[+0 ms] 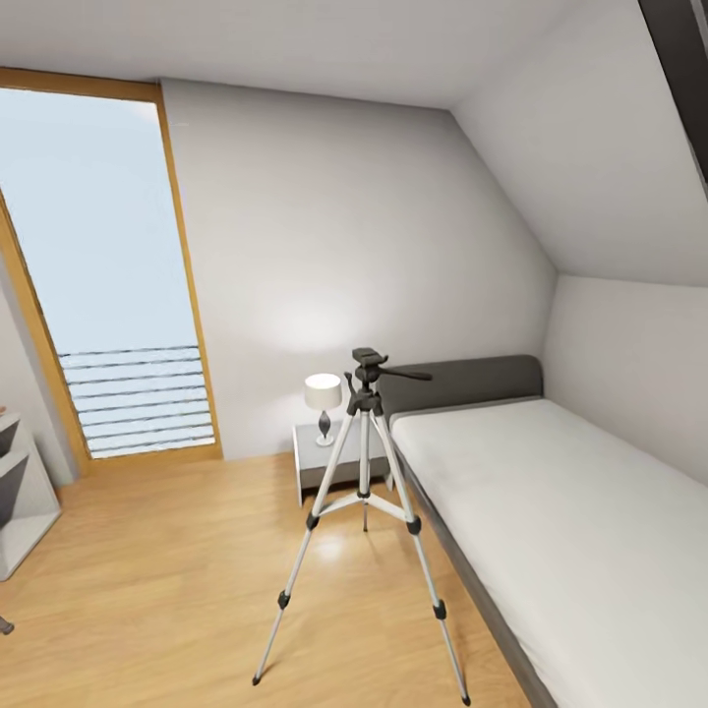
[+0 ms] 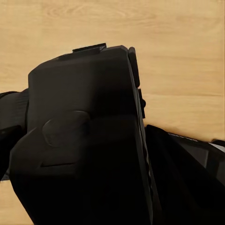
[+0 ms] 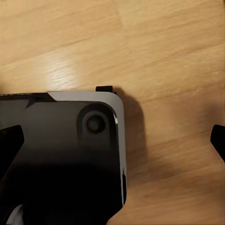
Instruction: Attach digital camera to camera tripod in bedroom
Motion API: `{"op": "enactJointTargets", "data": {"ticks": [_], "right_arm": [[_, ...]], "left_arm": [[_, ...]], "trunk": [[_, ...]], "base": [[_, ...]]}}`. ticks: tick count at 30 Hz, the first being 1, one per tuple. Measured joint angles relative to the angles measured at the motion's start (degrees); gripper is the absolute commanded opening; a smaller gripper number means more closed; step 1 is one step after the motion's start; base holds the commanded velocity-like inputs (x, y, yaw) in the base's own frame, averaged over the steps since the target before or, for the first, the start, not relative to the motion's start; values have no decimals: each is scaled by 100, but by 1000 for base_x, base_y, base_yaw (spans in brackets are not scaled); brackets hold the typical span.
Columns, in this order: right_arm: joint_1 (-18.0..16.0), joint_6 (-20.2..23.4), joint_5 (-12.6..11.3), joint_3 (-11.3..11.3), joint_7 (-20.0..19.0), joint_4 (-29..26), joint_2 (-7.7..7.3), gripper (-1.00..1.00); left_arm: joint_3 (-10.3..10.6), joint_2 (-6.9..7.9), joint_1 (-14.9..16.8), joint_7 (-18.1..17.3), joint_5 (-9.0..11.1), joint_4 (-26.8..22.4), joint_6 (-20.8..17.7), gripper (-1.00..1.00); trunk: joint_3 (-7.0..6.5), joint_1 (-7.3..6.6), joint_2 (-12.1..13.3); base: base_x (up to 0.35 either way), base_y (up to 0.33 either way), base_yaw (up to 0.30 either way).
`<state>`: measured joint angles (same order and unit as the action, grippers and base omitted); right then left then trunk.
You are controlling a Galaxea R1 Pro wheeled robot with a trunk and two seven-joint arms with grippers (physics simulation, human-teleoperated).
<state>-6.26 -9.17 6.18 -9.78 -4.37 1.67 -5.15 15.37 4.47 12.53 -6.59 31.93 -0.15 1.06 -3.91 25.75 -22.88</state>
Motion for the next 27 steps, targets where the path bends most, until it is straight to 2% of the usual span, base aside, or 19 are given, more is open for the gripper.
{"op": "enactJointTargets", "data": {"ticks": [27], "right_arm": [[0,0,0,0,0,0,0,100]], "left_arm": [[-1,0,1,0,0,0,-2,-100]], "trunk": [[0,0,0]], "base": [[154,0,0]]}}
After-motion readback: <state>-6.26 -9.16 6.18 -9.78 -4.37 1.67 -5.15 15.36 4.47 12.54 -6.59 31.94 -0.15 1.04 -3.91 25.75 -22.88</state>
